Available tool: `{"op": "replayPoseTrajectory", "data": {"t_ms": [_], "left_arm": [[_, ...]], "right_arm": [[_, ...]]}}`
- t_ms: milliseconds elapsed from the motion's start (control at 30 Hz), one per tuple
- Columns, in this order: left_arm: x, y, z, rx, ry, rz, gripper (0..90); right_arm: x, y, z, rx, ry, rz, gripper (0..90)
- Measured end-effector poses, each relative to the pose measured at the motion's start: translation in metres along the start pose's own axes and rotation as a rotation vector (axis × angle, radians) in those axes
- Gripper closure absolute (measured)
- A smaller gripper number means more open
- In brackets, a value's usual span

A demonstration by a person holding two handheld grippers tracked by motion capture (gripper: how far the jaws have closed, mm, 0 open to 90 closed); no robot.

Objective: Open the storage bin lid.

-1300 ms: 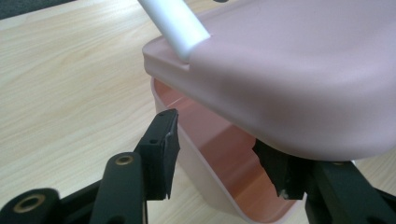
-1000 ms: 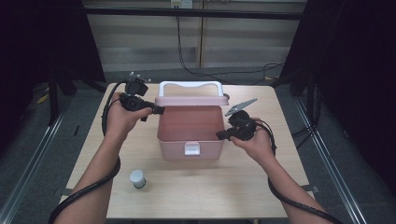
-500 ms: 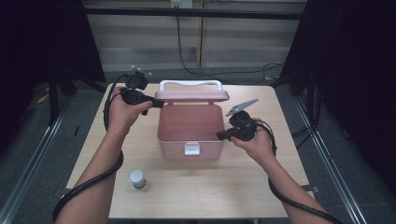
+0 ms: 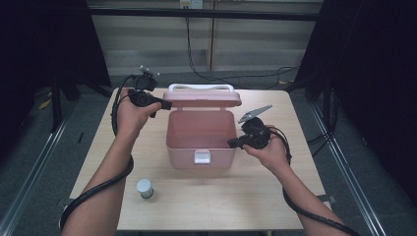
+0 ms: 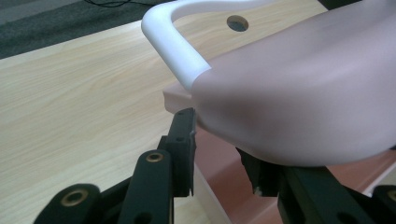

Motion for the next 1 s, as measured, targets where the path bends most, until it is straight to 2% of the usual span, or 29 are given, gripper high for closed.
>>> {"op": "replayPoseTrajectory", "data": {"t_ms": [133, 267, 367, 467, 533, 633, 1000], "left_arm": [[0.003, -0.001, 0.0, 0.021, -0.027, 0.012, 66.0], [0.006, -0.002, -0.001, 0.03, -0.033, 0.019, 66.6], [0.007, -0.002, -0.003, 0.041, -0.041, 0.013, 71.0], [0.009, -0.002, -0.003, 0.049, -0.032, 0.019, 73.4], [0.009, -0.003, -0.004, 0.062, -0.037, 0.012, 74.6], [0.011, -0.003, -0.004, 0.074, -0.024, 0.0, 76.6], [0.018, -0.001, -0.005, 0.122, 0.0, -0.033, 80.5]], "right_arm": [[0.0, 0.0, 0.0, 0.0, -0.003, -0.004, 90.0], [0.0, 0.0, -0.001, 0.003, -0.003, -0.007, 90.0], [0.0, -0.001, -0.001, 0.002, -0.003, -0.011, 90.0], [-0.001, -0.003, -0.001, 0.001, 0.002, -0.02, 90.0], [-0.001, -0.004, -0.002, 0.005, 0.005, -0.023, 90.0], [-0.002, -0.006, -0.004, 0.008, 0.008, -0.032, 90.0], [-0.006, -0.006, -0.011, 0.039, 0.021, -0.022, 90.0]]}}
Point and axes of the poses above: each handheld gripper's, and its own axes: y roughly backward along the jaws, x roughly out of its top, z roughly to its right, the point moved 9 cm from there along -y, roughly forward along the jaws, and after that the axes turned 9 degrees about z, right-handed, at the moved point
